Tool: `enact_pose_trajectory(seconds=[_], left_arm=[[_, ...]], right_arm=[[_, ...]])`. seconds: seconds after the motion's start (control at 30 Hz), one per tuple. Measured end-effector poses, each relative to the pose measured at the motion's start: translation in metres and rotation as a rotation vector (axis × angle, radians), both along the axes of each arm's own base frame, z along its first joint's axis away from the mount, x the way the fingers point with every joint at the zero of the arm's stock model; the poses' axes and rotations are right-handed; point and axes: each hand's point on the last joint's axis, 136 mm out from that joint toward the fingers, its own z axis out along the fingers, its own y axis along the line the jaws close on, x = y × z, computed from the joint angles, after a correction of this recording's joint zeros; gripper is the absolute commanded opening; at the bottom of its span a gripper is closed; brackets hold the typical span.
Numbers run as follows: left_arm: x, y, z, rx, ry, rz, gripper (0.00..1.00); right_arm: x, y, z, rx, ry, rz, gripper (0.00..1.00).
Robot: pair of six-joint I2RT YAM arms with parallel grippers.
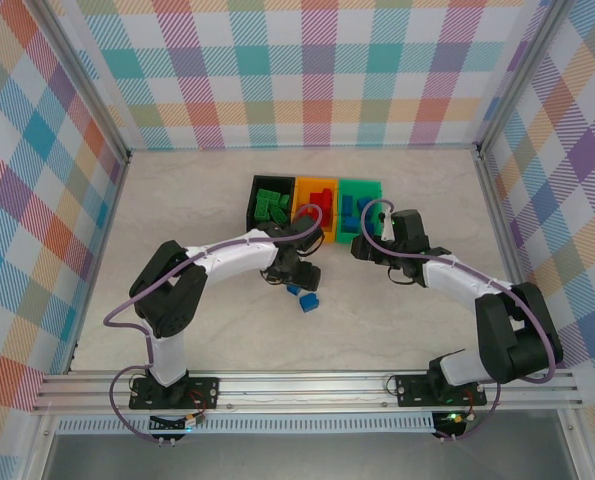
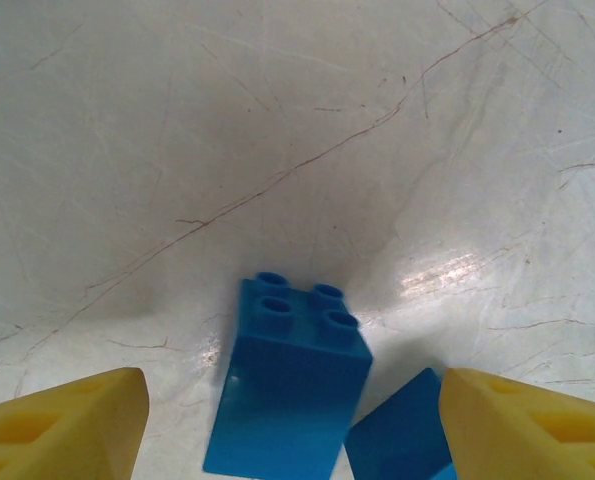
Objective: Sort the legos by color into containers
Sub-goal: Pick up the lego from the center of the table.
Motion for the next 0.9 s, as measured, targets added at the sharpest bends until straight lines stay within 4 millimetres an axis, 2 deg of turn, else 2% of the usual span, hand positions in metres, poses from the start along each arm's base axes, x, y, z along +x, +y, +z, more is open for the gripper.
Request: enact_pose_trajectory(seconds=[0.13,0.3,0.43,0.53,0.6,0.77,0.9], left_arm=[[-0.001,0.0,0.0,0.0,0.002,-0.005,0.81],[0.0,0.004,-0.005,0.026,0.005,-0.002,0.73],[-0.001,0.008,-0.021,0.065,0.024,-0.004,0.53],[-0.001,0.008,-0.023,0.073,0.026,-0.007,0.33],[0.0,0.008,-0.023,0.075,0.026,-0.009,0.26],[0.007,0.001,-0.014,0.054,0.005,-0.01,0.25],[0.025,-0.017,0.013,0.0,-0.049,-0.01,0.24]], right_arm=[[0.0,0.001,0.0,0.002,0.001,0.002,0.69],[0.0,0.001,0.0,0.005,0.001,0.005,0.69],[0.0,0.001,0.0,0.005,0.001,0.005,0.69],[0.0,0.001,0.0,0.005,0.001,0.005,0.69],[0.0,0.001,0.0,0.005,0.001,0.005,0.69],[0.0,0.001,0.0,0.005,0.001,0.005,0.69],[0.0,0.001,0.0,0.005,0.001,0.004,0.69]])
